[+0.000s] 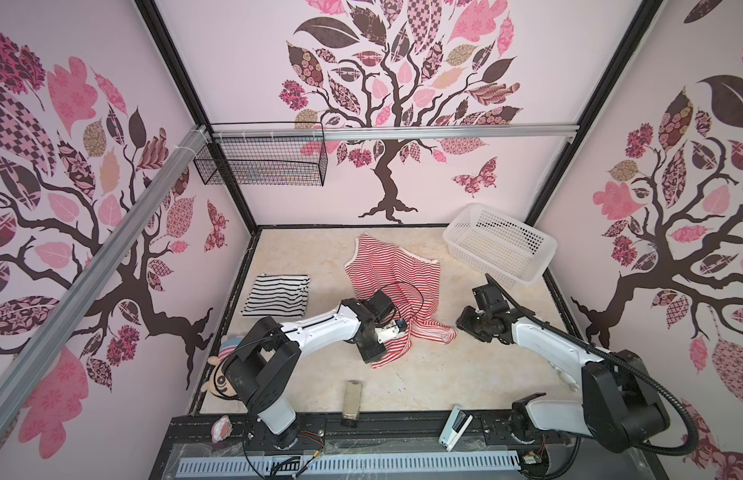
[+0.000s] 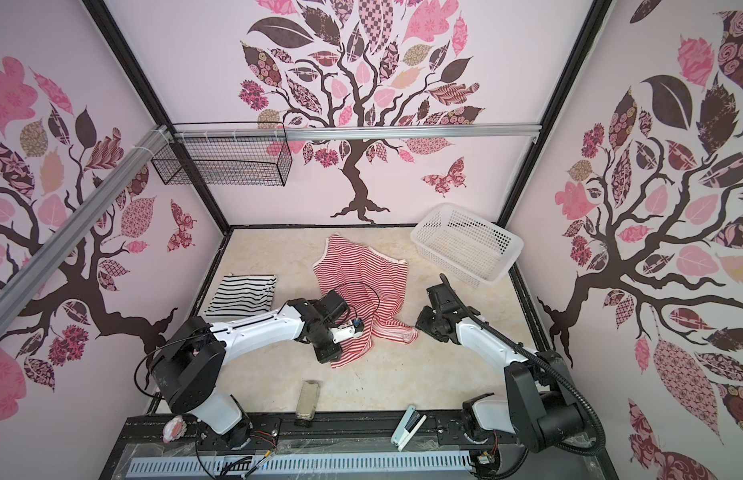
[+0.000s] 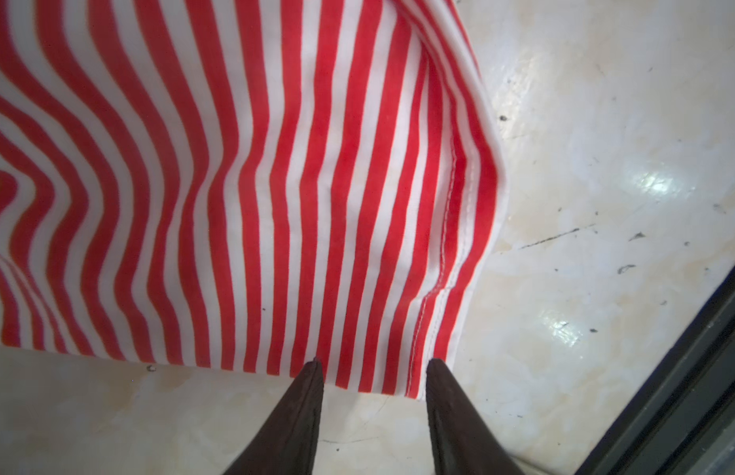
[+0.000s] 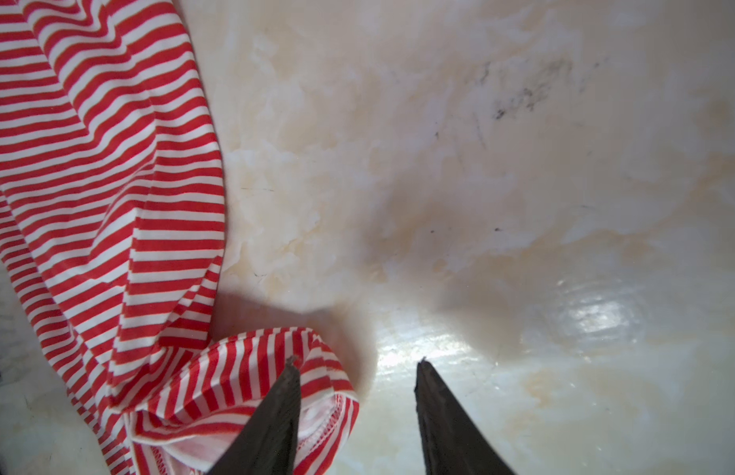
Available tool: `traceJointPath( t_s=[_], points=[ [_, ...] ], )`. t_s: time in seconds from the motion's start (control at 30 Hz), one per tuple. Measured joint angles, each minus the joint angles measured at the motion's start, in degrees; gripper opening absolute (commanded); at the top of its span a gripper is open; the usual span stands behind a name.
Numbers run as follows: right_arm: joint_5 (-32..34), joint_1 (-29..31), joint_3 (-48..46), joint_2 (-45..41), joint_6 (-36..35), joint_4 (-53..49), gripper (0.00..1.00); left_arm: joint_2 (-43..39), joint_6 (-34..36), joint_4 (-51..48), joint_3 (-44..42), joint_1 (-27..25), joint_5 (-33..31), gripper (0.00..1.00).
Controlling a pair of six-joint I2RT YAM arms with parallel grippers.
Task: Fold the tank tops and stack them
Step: 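Pull the red tank top's nearer edge toward the robot with both grippers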
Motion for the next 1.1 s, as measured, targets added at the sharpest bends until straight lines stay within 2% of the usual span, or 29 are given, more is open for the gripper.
traceJointPath(
  t_s=[0.3, 0.37, 0.6, 0.7, 1.1],
  points=[
    [-1.7, -0.11, 0.46, 3.17, 0.04, 1.01, 0.49, -0.31, 1.51, 2.01, -4.63, -6.62, -4.5, 0.45],
    [-2.49, -0.11, 0.83, 3.89, 0.07, 1.64, 0.48, -0.31, 1.6, 2.4, -4.66, -6.75, -5.35, 0.43],
    [-6.71, -0.13, 1.05, 5.81, 0.46, 4.5, 0.44, -0.15, 2.08, 4.13, -4.79, -6.82, -10.6, 0.23],
    [-8.37, -0.04, 0.98, 6.67, 0.52, 5.4, 0.42, -0.15, 2.08, 5.18, -4.98, -6.86, -13.14, 0.18],
    [-10.29, 3.39, -3.06, 4.85, 1.75, 6.21, 0.38, -1.44, 1.92, 6.97, -6.82, -6.23, -17.84, 0.16]
  ],
)
